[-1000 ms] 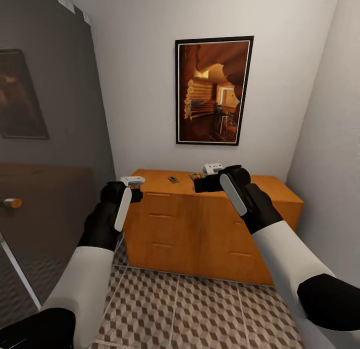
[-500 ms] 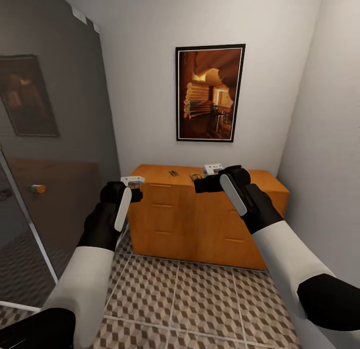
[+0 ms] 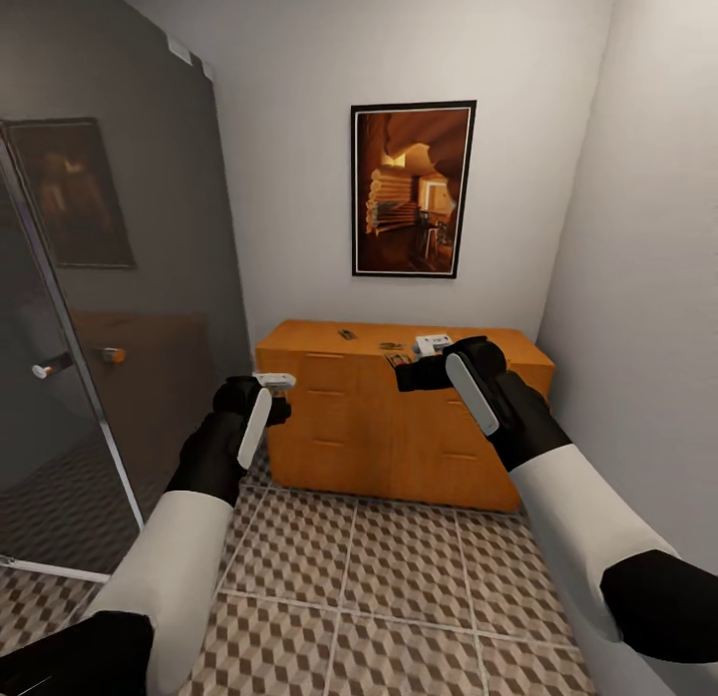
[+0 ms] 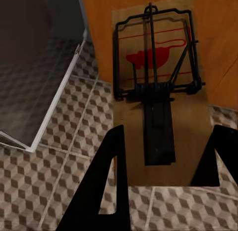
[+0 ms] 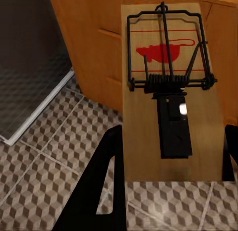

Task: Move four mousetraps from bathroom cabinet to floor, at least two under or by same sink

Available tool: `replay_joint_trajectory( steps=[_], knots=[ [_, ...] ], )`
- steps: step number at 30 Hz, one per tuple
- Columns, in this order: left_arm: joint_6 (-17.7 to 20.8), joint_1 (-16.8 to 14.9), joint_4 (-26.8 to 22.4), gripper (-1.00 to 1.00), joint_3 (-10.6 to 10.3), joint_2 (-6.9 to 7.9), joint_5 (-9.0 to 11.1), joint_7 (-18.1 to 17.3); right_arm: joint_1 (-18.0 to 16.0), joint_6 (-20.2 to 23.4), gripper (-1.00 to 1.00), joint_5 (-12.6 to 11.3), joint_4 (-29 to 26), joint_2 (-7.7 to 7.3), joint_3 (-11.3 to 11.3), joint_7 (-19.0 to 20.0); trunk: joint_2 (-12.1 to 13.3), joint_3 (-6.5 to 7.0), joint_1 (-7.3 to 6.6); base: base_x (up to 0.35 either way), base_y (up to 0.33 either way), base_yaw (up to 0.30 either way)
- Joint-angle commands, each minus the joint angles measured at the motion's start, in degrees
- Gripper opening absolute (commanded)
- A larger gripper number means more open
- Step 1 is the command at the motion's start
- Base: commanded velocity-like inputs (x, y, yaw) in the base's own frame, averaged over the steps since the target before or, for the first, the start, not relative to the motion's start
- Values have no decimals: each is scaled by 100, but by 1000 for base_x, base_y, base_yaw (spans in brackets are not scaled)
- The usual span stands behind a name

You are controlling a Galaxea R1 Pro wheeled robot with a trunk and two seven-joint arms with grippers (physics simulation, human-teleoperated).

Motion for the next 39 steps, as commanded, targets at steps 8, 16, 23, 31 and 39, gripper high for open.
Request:
replay_joint_trajectory(
  steps=[8, 16, 23, 31, 39],
  knots=[
    [-500, -5, 1282, -100, 28, -5, 9, 4, 311, 22, -100, -4, 358, -86, 3, -19, -5, -6, -4, -346, 0, 0],
    [-1675, -5, 2839, -100, 59, 181, 66, -35, 843, -294, -100, 38, 2021, -98, 9, -59, -5, -6, -4, -346, 0, 0],
    [-3103, -5, 4169, -100, 62, 404, 630, -87, 850, -575, -100, 223, 2809, -85, 43, -55, -5, -6, -4, -328, 0, 0],
    [-4257, -5, 5394, -100, 53, 718, 796, -99, 850, -933, -100, 253, 3117, -67, 47, -15, -5, -6, -4, -54, 0, 175],
    [-4794, 0, 5908, -100, 53, 738, 838, -342, 850, -1037, -100, 262, 3528, -16, 56, -32, -5, -6, -4, -2, 0, 271]
  ],
)
